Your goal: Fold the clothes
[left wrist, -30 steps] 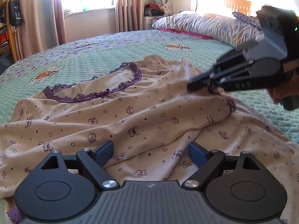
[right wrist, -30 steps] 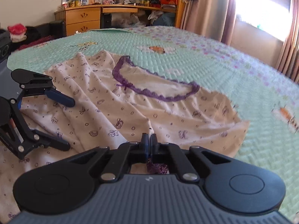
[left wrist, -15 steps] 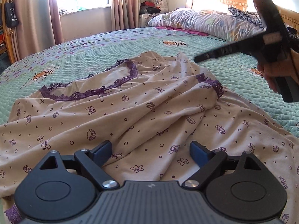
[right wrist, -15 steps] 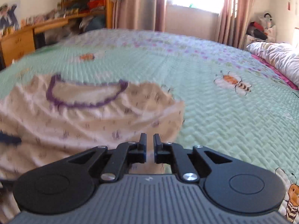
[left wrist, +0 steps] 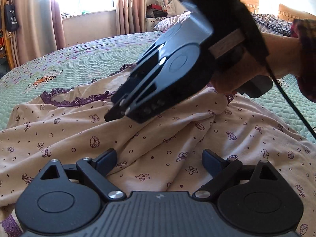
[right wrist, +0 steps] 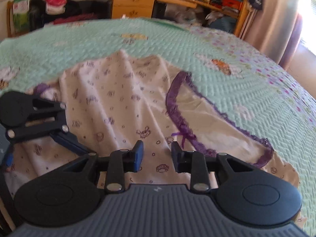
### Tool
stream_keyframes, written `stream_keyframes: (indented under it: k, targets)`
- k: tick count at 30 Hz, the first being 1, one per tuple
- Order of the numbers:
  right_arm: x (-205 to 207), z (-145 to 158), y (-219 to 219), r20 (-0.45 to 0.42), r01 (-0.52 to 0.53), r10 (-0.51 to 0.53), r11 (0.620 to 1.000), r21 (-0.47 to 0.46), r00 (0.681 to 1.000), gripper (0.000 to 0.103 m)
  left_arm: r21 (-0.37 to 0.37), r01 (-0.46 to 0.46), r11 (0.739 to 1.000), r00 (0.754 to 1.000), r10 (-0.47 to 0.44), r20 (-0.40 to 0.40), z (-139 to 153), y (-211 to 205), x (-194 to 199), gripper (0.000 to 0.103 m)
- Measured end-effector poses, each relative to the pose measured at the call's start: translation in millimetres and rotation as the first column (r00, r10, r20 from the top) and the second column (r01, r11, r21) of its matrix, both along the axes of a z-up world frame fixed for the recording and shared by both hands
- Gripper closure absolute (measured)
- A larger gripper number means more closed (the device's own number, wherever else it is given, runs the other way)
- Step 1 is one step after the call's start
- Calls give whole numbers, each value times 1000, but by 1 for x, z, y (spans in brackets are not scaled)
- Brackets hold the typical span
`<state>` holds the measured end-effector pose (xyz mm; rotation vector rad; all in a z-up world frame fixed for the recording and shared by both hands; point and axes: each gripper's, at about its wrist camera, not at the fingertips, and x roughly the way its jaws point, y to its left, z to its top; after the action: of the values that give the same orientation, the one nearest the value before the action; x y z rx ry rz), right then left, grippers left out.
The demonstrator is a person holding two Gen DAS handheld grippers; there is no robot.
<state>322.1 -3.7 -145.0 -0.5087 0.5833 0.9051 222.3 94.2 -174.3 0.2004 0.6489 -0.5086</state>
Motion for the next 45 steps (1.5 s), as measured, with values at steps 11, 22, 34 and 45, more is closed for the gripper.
stream_keyframes:
  k: [11,22,34,45]
  targets:
    - [7,-4,20,-2,-52,52,997,-51,999,87,-1,1,1000,1000,-1,0,-1,1,0,8]
    - [8,-5,21,5,-47,47,998,-34,999,102,4,3,1000,1000,-3,0,-2,-1,-1,7]
    - [20,12,-13,60,254,-266,954,160,962,91,-21,1,1000,1000,-1,-11,1,4,1,7]
    - [-51,40,-79,-220,263,-207,928,266,953,88,-90,-206,974,978,208,13,57,66,13,12]
